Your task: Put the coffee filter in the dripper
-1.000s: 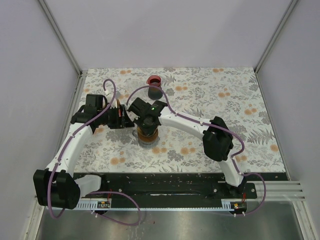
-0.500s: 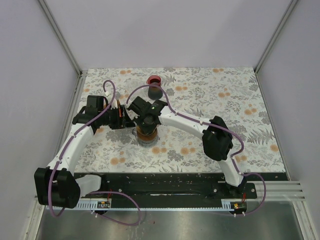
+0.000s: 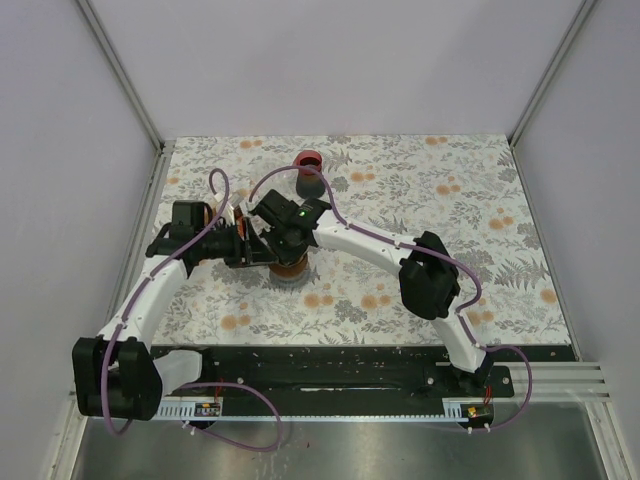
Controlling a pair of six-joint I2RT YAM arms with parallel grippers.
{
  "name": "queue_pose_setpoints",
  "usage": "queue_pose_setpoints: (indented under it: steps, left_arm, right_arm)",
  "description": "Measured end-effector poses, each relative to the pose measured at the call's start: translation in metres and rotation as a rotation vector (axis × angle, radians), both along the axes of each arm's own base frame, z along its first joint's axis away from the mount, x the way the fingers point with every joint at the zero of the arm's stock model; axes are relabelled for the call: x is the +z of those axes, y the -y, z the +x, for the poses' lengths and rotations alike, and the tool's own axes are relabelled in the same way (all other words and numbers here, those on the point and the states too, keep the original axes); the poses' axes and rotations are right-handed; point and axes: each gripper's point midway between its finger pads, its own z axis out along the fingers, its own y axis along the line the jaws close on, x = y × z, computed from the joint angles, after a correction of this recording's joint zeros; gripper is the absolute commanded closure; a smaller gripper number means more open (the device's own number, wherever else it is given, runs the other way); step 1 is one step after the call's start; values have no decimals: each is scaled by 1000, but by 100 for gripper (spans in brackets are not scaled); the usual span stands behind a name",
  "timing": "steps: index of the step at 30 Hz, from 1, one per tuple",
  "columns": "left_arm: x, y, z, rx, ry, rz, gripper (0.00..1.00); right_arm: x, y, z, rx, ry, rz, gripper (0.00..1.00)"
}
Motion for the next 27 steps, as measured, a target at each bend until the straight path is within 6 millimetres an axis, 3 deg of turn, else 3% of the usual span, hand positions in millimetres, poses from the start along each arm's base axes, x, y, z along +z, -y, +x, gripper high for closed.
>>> queue_pose_setpoints:
  steps: [2, 7, 10, 22, 27]
  left_arm:
    - [5, -2, 0, 3, 14, -19, 42]
    - [7, -2, -5, 23, 22, -37, 58]
    - [8, -2, 0, 44, 22, -42, 63]
    - [-4, -6, 8, 110, -20, -19, 86]
    - [-4, -7, 9, 119, -25, -17, 89]
  right_arm:
    - [1, -3, 2, -6, 5, 13, 100]
    - [1, -7, 3, -15, 6, 28, 100]
    - [2, -8, 4, -18, 9, 34, 100]
    - [2, -9, 6, -22, 14, 39, 100]
    - [4, -7, 6, -10, 19, 34, 98]
